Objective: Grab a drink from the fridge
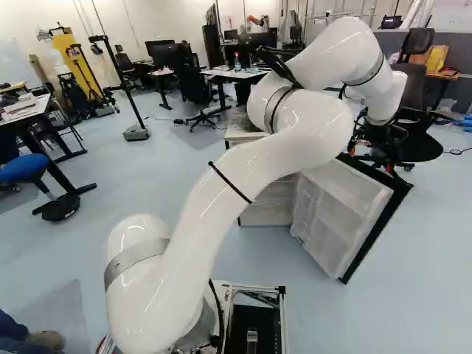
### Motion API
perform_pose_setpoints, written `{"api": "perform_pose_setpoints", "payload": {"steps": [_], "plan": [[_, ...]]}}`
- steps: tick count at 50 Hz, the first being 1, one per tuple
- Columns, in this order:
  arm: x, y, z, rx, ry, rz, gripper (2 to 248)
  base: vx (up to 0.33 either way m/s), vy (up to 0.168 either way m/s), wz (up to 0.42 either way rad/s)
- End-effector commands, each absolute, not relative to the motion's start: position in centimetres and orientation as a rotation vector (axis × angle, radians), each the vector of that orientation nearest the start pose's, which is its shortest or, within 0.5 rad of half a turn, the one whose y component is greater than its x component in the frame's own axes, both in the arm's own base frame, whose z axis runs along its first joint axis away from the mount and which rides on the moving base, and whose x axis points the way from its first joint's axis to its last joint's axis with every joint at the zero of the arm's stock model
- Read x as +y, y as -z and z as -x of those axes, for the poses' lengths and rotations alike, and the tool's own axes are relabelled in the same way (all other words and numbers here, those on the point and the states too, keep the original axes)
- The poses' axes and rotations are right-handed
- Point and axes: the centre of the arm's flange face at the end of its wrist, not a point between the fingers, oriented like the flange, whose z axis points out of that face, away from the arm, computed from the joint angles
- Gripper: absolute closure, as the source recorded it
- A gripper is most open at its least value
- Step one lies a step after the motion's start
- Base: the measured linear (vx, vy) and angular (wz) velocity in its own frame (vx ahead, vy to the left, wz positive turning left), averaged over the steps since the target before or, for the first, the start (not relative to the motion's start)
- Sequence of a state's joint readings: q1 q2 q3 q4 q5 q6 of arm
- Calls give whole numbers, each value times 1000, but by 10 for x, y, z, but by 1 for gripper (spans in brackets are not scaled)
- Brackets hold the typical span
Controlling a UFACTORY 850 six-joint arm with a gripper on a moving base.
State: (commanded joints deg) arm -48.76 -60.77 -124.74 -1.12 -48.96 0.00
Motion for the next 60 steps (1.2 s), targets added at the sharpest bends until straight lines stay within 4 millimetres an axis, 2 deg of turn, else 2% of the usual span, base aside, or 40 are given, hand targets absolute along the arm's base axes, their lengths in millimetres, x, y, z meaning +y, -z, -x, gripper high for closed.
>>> {"api": "perform_pose_setpoints", "payload": {"steps": [27,60], "plan": [[-601,-413,-525,1306,140,2918,3,0,0,0],[-587,-412,-520,1278,-34,2880,3,0,0,0]]}}
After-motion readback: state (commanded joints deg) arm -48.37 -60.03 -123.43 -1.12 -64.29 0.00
